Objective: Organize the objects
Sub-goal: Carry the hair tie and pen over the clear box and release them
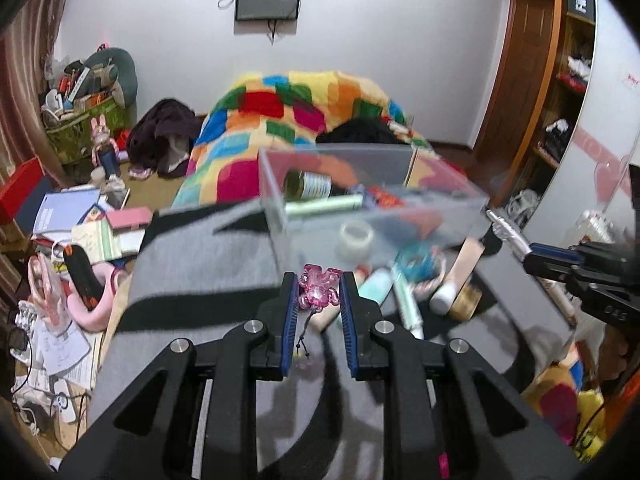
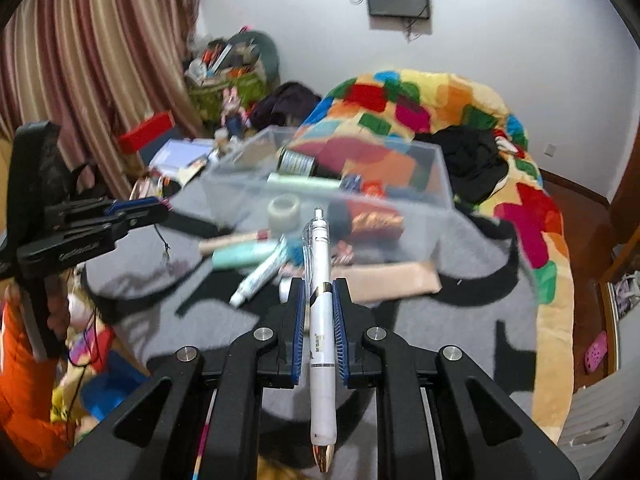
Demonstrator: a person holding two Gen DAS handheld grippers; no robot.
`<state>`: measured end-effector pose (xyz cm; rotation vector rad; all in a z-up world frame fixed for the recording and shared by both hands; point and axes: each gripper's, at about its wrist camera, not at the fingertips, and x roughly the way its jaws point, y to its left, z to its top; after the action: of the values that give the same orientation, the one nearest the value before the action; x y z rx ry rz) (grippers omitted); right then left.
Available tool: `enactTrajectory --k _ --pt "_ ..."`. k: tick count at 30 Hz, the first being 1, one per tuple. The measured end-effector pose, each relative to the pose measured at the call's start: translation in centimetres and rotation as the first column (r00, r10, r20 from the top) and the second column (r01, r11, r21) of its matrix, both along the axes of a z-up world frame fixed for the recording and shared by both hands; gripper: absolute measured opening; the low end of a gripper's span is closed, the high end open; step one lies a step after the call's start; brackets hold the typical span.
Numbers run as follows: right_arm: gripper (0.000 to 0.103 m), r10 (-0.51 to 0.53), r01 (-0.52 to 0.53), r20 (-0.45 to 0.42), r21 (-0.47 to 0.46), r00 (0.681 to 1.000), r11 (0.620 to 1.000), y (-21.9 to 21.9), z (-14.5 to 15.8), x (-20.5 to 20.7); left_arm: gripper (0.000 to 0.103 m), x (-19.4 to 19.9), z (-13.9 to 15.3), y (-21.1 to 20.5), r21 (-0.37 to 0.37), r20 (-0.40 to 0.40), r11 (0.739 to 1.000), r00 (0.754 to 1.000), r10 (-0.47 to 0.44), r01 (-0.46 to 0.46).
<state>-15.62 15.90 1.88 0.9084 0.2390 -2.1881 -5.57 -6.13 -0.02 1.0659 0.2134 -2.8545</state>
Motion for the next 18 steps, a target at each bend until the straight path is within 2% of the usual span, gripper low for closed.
enactTrajectory --k 6,11,14,18 --pt "0.012 -0.046 0.045 -0.013 -0.061 0.999 0.997 0.0 2.2 -2.7 0.020 -1.7 2.7 0.6 -0.012 -0.058 1.000 0.998 -0.003 0.002" --pt "0.012 -0.060 0.058 -0.023 -0.073 0.998 0.996 -1.3 3.6 -5.1 0.020 -4.1 4.6 0.3 -0.014 -0.087 1.000 0.996 0.001 -0.002" --pt "0.012 -0.065 0.065 -0.005 -0.056 0.998 0.996 -2.6 3.6 -7.0 0.020 -5.9 4.7 0.1 -0.012 -0.074 1.000 0.997 0.009 -0.010" --pt "0.012 -0.064 0.064 0.040 0.002 0.997 0.998 -4.8 2.8 -10.3 0.020 -8.9 3.7 -0.2 -0.008 -0.019 1.000 1.000 0.013 -0.014"
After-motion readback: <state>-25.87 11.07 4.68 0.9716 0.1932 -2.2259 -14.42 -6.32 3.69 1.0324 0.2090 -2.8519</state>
